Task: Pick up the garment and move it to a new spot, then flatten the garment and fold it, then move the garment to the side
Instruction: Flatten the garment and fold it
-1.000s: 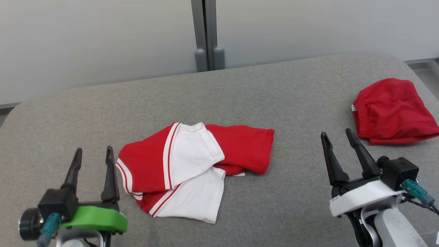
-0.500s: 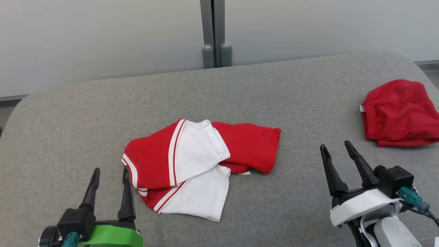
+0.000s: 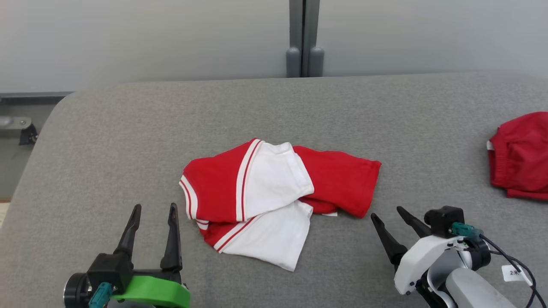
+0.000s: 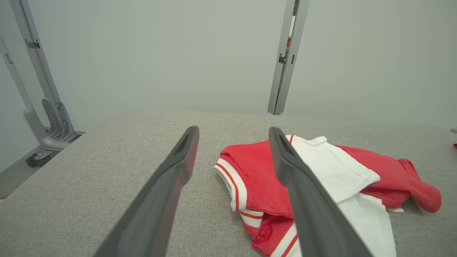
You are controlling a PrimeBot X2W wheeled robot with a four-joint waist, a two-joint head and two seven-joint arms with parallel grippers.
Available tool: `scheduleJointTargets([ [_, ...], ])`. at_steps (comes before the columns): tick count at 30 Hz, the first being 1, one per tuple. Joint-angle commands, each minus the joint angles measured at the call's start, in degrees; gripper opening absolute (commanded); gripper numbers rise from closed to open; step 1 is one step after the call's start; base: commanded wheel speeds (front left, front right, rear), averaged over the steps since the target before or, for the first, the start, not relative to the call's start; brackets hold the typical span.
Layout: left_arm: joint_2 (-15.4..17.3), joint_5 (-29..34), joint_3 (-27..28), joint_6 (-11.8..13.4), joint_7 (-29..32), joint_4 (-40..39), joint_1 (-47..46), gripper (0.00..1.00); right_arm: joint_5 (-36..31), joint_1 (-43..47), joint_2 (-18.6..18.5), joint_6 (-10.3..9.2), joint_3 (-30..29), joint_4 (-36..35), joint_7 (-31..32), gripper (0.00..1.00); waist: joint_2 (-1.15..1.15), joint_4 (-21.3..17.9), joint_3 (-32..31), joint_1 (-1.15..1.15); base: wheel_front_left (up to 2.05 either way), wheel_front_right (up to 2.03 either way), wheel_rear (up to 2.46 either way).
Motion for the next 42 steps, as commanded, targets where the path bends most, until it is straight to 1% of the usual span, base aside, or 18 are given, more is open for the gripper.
scheduleJointTargets([
  [1, -0.4, 0.4, 0.3, -0.4, -0.2, 0.3, -1.0, 1.0, 1.3, -1.7, -0.1, -0.08, 0.7, 1.5, 0.7, 1.0, 0.0, 3.0, 1.5, 0.0, 0.0, 0.0, 0.0],
  [4, -0.8, 1.0, 0.6, -0.9, -0.2, 0.9, -1.6, 1.0, 3.2, -4.7, -0.2, -0.08, 2.3, 6.0, 2.7, 1.0, 0.0, 5.1, 2.3, 0.0, 0.0, 0.0, 0.0],
  [7, -1.2, 1.3, 1.0, -1.3, -0.2, 1.2, -2.0, 1.0, 4.9, -7.0, 0.3, -0.07, 3.3, 9.3, 2.7, 1.0, 0.0, 6.8, 2.8, 0.0, 0.0, 0.0, 0.0],
  [8, -1.4, 1.5, 1.2, -1.5, -0.2, 1.3, -2.1, 1.0, 5.7, -7.5, 0.3, -0.07, 4.0, 10.4, 3.3, 0.91, 0.0, 7.3, 3.0, 0.0, 0.0, 0.0, 0.0],
  [10, -1.6, 1.6, 1.6, -1.8, -0.2, 1.6, -2.3, 1.0, 6.9, -8.6, -0.1, -0.08, 4.8, 12.2, 3.4, 0.58, 0.0, 8.2, 3.3, 0.0, 0.0, 0.0, 0.0],
  [11, -1.7, 1.7, 1.8, -1.9, -0.2, 1.7, -2.4, 1.0, 7.7, -9.2, -0.2, -0.08, 5.2, 12.7, 3.0, 0.44, 0.0, 8.5, 3.4, 0.0, 0.0, 0.0, 0.0],
  [12, -1.8, 1.8, 1.9, -2.0, -0.2, 1.8, -2.5, 1.0, 8.2, -9.5, -0.2, -0.08, 5.7, 13.0, 2.7, 0.17, 0.0, 8.7, 3.4, 0.0, 0.0, 0.0, 0.0],
  [13, -1.9, 1.9, 2.1, -2.0, -0.2, 1.8, -2.5, 1.0, 9.0, -9.8, -0.3, -0.07, 6.2, 13.3, 2.0, 0.0, 0.0, 8.9, 3.4, 0.0, 0.0, 0.0, 0.0],
  [17, -2.2, 2.2, 2.8, -2.4, -0.2, 2.2, -2.2, 1.0, 11.2, -10.6, -1.9, -0.08, 6.8, 12.9, -1.4, 0.0, 0.0, 9.0, 3.1, 0.0, 0.0, 0.0, 0.0],
  [19, -2.3, 2.3, 3.4, -2.4, -0.2, 2.4, -1.9, 1.0, 12.8, -11.2, -2.8, -0.07, 6.8, 11.6, -2.8, 0.0, 0.0, 8.4, 2.7, 0.0, 0.0, 0.0, 0.0],
  [22, -2.4, 2.4, 3.8, -2.5, -0.2, 2.6, -1.5, 1.0, 15.3, -11.3, -4.8, -0.08, 6.6, 9.2, -3.3, 0.0, 0.0, 7.4, 2.1, 0.0, 0.0, 0.0, 0.0],
  [26, -2.5, 2.4, 4.0, -2.7, -0.2, 2.9, -0.9, 1.0, 20.0, -10.9, -8.3, -0.08, 6.2, 4.0, -1.4, 0.0, 0.0, 5.8, 1.5, 0.0, 0.0, 0.0, 0.0],
  [31, -2.7, 2.2, 4.1, -2.8, -0.2, 3.2, -0.8, 1.0, 26.2, -9.4, -13.6, -0.07, 5.1, -3.9, 2.0, 0.0, 0.0, 3.7, 1.3, 0.0, 0.0, 0.0, 0.0],
  [35, -2.8, 2.2, 3.8, -3.0, -0.2, 3.3, -1.6, 1.0, 29.4, -9.2, -16.7, -0.07, 3.9, -8.8, 3.6, 0.0, 0.0, 2.8, 1.7, 0.0, 0.0, 0.0, 0.0],
  [37, -2.8, 2.2, 3.5, -3.1, -0.2, 3.4, -2.4, 1.0, 29.9, -10.4, -18.1, -0.07, 3.3, -9.9, 4.2, 0.0, 0.0, 3.0, 2.4, 0.0, 0.0, 0.0, 0.0],
  [39, -2.8, 2.2, 2.9, -3.3, -0.2, 3.2, -3.2, 1.0, 31.1, -12.4, -18.6, -0.07, 2.3, -10.2, 4.8, 0.0, 0.0, 3.6, 3.4, 0.0, 0.0, 0.0, 0.0],
  [42, -2.8, 2.0, 2.0, -3.4, -0.2, 3.3, -4.2, 1.0, 32.6, -16.5, -20.0, -0.08, 0.1, -7.5, 5.8, 0.0, 0.0, 5.3, 5.8, 0.0, 0.0, 0.0, 0.0],
])
